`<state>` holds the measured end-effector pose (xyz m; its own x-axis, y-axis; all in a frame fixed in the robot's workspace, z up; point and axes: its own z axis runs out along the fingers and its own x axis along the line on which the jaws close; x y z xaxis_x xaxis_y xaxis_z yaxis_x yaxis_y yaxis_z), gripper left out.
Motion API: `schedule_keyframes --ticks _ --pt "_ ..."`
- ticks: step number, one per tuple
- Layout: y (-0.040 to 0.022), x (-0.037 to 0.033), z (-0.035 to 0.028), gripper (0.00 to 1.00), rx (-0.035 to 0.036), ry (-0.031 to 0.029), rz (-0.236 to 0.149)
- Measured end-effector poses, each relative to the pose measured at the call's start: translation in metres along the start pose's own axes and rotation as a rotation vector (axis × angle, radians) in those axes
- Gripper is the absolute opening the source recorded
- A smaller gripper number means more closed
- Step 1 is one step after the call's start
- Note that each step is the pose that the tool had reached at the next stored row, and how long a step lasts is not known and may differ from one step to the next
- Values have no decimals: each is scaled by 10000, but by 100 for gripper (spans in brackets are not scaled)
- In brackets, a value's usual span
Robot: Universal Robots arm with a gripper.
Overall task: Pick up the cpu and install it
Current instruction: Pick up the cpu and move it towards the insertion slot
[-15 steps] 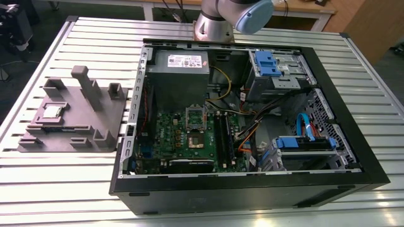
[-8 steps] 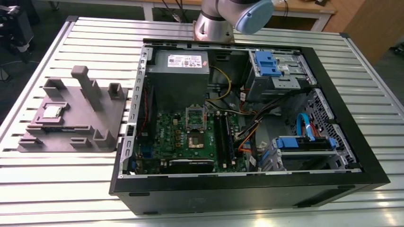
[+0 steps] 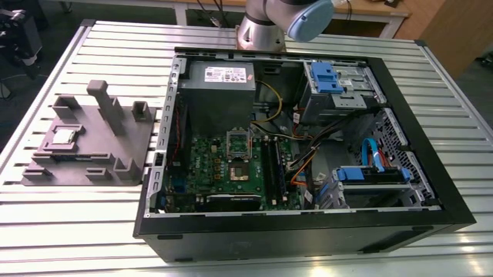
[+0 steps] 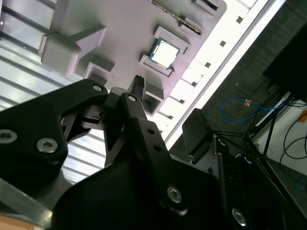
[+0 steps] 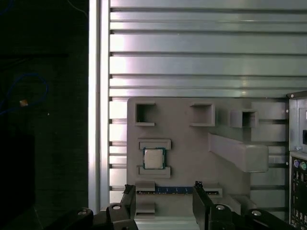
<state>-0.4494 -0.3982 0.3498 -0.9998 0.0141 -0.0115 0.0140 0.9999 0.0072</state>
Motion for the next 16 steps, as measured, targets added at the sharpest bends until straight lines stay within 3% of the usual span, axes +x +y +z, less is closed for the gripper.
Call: schedule_keyframes --ticks 16 --pt "-2 1 130 59 -8 0 -2"
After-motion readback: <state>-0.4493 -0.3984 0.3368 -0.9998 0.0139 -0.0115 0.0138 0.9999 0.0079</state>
